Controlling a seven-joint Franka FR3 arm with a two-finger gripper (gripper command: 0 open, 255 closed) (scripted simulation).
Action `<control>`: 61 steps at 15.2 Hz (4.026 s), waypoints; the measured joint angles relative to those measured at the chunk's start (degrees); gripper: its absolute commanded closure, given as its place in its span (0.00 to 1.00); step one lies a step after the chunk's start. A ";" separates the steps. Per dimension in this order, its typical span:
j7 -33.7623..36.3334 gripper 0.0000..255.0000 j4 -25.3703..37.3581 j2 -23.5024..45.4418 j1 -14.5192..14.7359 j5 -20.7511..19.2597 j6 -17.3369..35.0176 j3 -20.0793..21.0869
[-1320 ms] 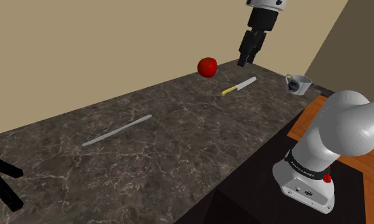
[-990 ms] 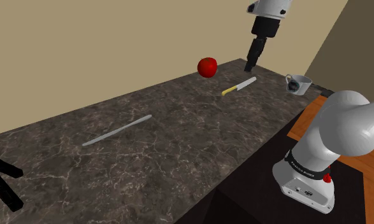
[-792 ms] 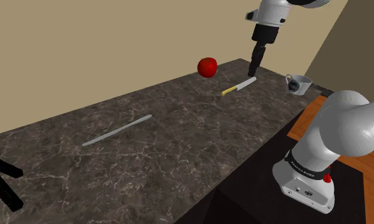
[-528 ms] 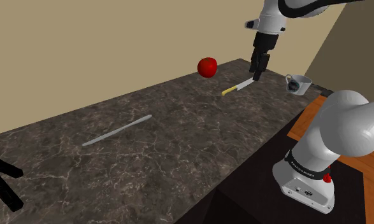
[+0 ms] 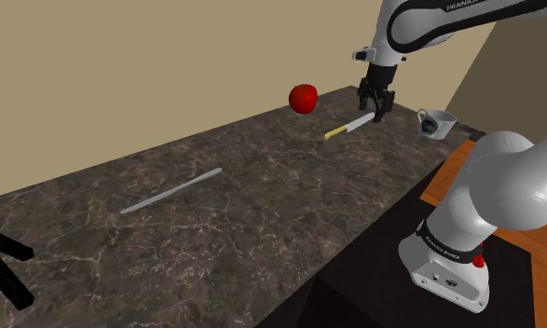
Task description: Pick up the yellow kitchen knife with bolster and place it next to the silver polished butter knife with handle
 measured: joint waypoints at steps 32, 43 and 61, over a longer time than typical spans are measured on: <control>-34.97 1.00 5.70 26.46 8.68 3.05 22.91 -15.66; -32.90 1.00 8.38 20.88 8.00 -0.09 15.49 -13.95; -26.81 1.00 11.43 11.56 7.96 -2.59 2.90 -7.04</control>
